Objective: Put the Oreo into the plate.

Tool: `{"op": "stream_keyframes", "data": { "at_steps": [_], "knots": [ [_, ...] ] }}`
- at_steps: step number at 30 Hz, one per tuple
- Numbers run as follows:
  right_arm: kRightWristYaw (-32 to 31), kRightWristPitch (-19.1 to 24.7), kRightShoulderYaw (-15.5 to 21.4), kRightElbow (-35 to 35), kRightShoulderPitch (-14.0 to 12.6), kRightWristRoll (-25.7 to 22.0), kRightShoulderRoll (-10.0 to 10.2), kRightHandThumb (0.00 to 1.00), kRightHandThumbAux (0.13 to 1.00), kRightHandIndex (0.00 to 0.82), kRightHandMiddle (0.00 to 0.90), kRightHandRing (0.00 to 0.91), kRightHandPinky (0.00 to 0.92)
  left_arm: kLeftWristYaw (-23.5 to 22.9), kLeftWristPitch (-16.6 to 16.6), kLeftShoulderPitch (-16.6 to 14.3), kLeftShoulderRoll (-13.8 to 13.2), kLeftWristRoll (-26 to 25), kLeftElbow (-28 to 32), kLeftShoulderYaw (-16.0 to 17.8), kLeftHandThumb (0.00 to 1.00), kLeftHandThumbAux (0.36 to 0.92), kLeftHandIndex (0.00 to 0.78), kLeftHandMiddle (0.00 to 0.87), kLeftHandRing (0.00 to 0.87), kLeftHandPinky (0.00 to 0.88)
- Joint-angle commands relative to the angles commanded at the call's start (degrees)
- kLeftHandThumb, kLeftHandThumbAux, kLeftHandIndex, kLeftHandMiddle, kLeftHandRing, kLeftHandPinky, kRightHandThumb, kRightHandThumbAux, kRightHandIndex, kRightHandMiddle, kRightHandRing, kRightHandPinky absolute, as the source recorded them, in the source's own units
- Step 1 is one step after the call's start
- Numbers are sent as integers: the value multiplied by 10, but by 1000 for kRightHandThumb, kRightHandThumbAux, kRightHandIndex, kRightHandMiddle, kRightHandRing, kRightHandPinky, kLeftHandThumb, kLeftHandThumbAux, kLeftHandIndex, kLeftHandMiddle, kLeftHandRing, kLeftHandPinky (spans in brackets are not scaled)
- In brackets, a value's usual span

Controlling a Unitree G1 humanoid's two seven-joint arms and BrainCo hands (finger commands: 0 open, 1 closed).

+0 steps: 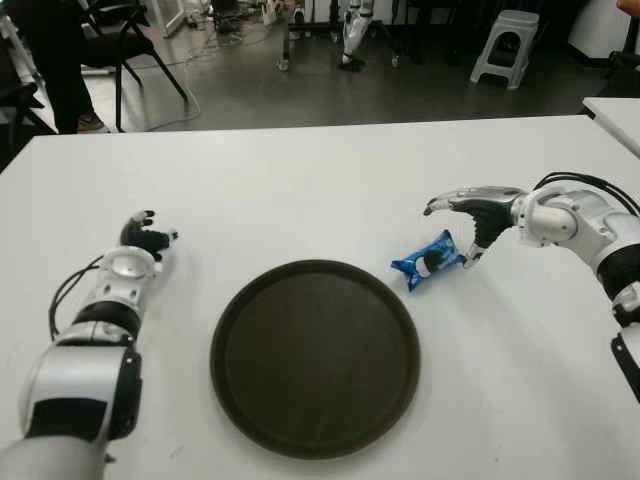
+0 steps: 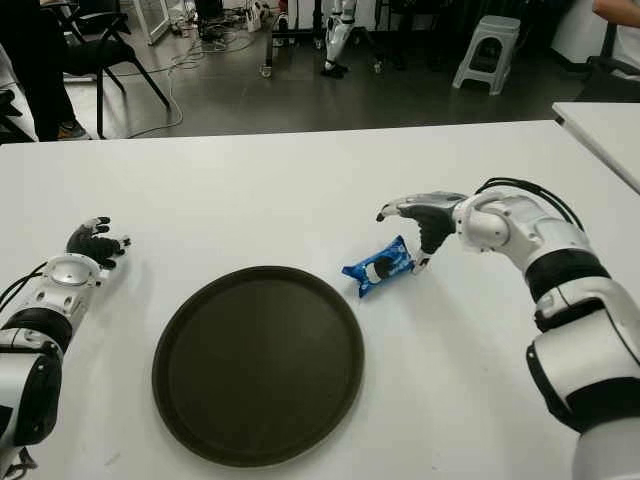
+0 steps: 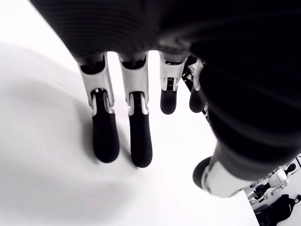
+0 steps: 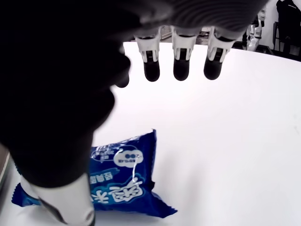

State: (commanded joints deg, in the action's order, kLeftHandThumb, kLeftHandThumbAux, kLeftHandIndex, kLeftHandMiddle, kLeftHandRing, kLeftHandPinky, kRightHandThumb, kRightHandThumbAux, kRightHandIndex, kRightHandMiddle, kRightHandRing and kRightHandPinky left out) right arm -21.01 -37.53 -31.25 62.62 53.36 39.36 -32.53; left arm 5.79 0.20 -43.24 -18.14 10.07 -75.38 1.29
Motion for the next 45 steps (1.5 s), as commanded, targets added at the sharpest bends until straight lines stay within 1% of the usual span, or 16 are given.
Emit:
{"op": "stream_keyframes", "data": {
  "at_steps": [4, 10, 15, 19, 25, 30, 36, 45],
  "knots": [
    [-1, -2, 1, -3, -2, -2, 3, 0, 874, 0, 0, 0, 28, 1, 2, 0, -1, 3, -1, -3, 198, 765, 73, 120, 144, 136],
    [-9, -2, 5, -4, -2, -7, 7, 0, 860, 0, 0, 4, 30, 1, 2, 0, -1, 4, -1, -6, 179, 771, 83, 130, 157, 156],
    [-14, 6, 3, -3, 0, -5, 17, 0, 845, 0, 1, 8, 35, 1, -3, 1, -1, 1, 0, -3, 198, 774, 92, 135, 158, 159],
    [-12, 5, 2, 0, 0, -2, 18, 0, 842, 0, 3, 5, 34, 3, -3, 1, -1, 1, 0, -3, 206, 770, 94, 135, 155, 159],
    [-6, -7, 0, 1, -1, -1, 21, 0, 856, 0, 0, 2, 32, 1, -2, 1, -1, 0, 0, -2, 190, 766, 98, 133, 153, 150],
    [-6, -4, 2, -1, -5, -3, 25, 0, 876, 4, 4, 12, 48, 2, -2, 0, 0, -4, 0, 2, 207, 779, 124, 142, 162, 162],
    [-9, 2, 2, -2, -7, -4, 30, 0, 890, 8, 9, 7, 35, 3, 2, -1, 0, 0, -1, -1, 193, 769, 94, 134, 157, 152],
    [-9, 6, -1, -3, -5, 0, 33, 0, 900, 1, 10, 5, 41, 3, 5, -2, -1, 5, 0, -8, 164, 763, 89, 138, 155, 137]
  ]
}}
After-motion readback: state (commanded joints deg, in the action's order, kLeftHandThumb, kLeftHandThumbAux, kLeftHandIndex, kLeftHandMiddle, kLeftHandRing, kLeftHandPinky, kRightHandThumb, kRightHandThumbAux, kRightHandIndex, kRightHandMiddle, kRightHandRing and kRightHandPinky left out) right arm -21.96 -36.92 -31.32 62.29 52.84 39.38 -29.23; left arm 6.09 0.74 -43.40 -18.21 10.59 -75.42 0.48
